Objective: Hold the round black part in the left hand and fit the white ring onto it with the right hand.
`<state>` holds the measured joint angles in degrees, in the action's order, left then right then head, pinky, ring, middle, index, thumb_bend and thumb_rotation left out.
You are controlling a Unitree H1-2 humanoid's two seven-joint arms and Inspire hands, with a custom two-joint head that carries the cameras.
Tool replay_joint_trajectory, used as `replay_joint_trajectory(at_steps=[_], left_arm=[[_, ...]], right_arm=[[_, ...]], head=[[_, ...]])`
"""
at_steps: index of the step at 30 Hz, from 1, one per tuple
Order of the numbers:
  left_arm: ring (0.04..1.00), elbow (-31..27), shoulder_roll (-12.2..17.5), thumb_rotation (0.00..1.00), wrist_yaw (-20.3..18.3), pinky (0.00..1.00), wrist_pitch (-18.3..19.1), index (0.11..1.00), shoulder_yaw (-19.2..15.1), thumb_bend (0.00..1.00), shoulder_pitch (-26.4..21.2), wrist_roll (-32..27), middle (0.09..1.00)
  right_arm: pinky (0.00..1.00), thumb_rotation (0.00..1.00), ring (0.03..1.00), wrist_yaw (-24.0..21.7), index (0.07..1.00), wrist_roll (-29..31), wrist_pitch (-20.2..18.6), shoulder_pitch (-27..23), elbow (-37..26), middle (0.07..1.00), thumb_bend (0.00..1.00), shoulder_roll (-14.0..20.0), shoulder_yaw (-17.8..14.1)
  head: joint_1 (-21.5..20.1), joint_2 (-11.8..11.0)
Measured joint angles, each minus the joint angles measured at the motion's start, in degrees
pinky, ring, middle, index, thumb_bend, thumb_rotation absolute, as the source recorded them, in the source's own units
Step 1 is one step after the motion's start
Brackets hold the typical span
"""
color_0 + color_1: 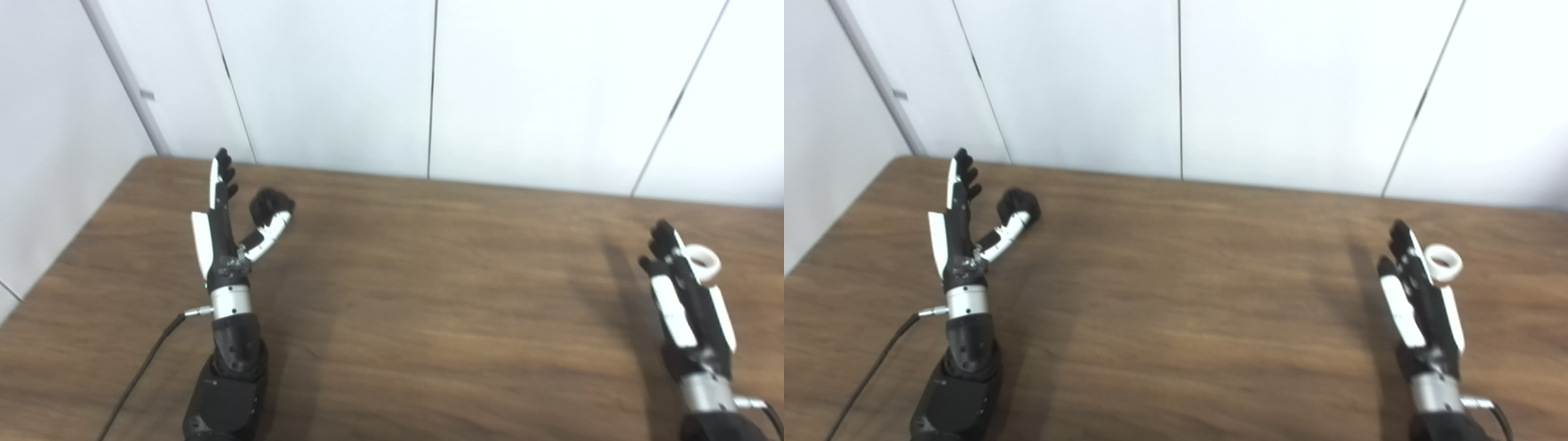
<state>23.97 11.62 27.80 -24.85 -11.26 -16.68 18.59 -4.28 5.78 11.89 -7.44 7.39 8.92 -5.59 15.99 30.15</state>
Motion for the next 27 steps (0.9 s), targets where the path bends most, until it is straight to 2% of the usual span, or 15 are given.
replay_joint_trajectory(at_steps=[3, 5, 6, 7, 10, 14, 17, 20, 21, 27], left_arm=[[0.948, 4.3, 3.4, 0.25, 1.1, 0.87, 0.0, 1.0, -0.1, 0.84, -1.5, 0.7, 0.975], [0.945, 6.4, 5.2, 0.25, 1.5, 0.86, 0.0, 1.0, 0.0, 0.86, -2.4, 1.4, 0.977], [0.911, 8.0, 6.0, 0.25, 1.8, 0.8, 0.0, 1.0, 0.1, 0.88, -2.9, 1.6, 0.968], [0.906, 9.4, 6.8, 0.24, 1.9, 0.79, 0.0, 1.0, 0.2, 0.89, -3.5, 1.6, 0.969], [0.908, 14.0, 8.8, 0.22, 1.9, 0.79, -0.1, 1.0, 0.5, 0.91, -5.2, 1.5, 0.971], [0.905, 18.4, 11.0, 0.25, 1.0, 0.79, 0.0, 0.998, 1.8, 0.95, -7.1, 1.0, 0.961], [0.925, 19.1, 11.5, 0.23, 0.5, 0.84, 0.2, 0.97, 2.4, 0.96, -7.4, 0.1, 0.962], [0.954, 19.8, 12.2, 0.25, -1.4, 0.9, 0.8, 0.94, 3.9, 0.96, -7.7, -0.3, 0.967], [0.964, 19.8, 12.3, 0.26, -2.0, 0.91, 1.3, 0.913, 4.3, 0.97, -7.8, -0.3, 0.969], [0.968, 19.7, 14.4, 0.31, -8.5, 0.9, 5.9, 0.896, 7.5, 0.98, -7.8, -0.4, 0.971]], right_arm=[[0.92, 0.73, 0.978, -0.3, 0.955, 0.1, 0.7, -0.7, 1.0, 0.971, 0.36, 0.1, -0.1], [0.92, 0.73, 0.979, -0.5, 0.953, 0.3, 1.4, -0.7, 1.2, 0.971, 0.36, 0.2, -0.3], [0.93, 0.73, 0.982, -0.6, 0.952, 0.5, 1.8, -0.7, 1.3, 0.973, 0.36, 0.2, -0.3], [0.93, 0.73, 0.981, -0.7, 0.953, 0.7, 1.9, -0.7, 1.3, 0.972, 0.36, 0.3, -0.4], [0.9, 0.73, 0.97, -0.7, 0.949, 0.6, 2.0, -0.7, 1.3, 0.964, 0.35, 0.3, -0.4], [0.9, 0.71, 0.97, -0.6, 0.952, 0.5, 2.1, -0.6, 1.3, 0.966, 0.34, 0.3, -0.4], [0.9, 0.71, 0.968, -0.6, 0.954, 0.6, 2.1, -0.6, 1.2, 0.966, 0.32, 0.3, -0.4], [0.89, 0.72, 0.967, -0.6, 0.954, 0.4, 2.1, -0.6, 1.1, 0.968, 0.32, 0.2, -0.4], [0.91, 0.73, 0.975, -0.6, 0.958, 0.4, 2.1, -0.6, 1.1, 0.971, 0.33, 0.2, -0.4], [0.91, 0.71, 0.97, -0.6, 0.952, 0.5, 2.0, -0.5, 1.0, 0.967, 0.34, 0.2, -0.4]], head=[[0.1, -0.3], [-0.1, -0.5], [-0.1, -0.5], [-0.1, -0.7], [0.1, -0.5], [0.2, -0.6], [0.3, -0.5], [0.2, -0.6], [0.1, -0.5], [0.0, -0.3]])
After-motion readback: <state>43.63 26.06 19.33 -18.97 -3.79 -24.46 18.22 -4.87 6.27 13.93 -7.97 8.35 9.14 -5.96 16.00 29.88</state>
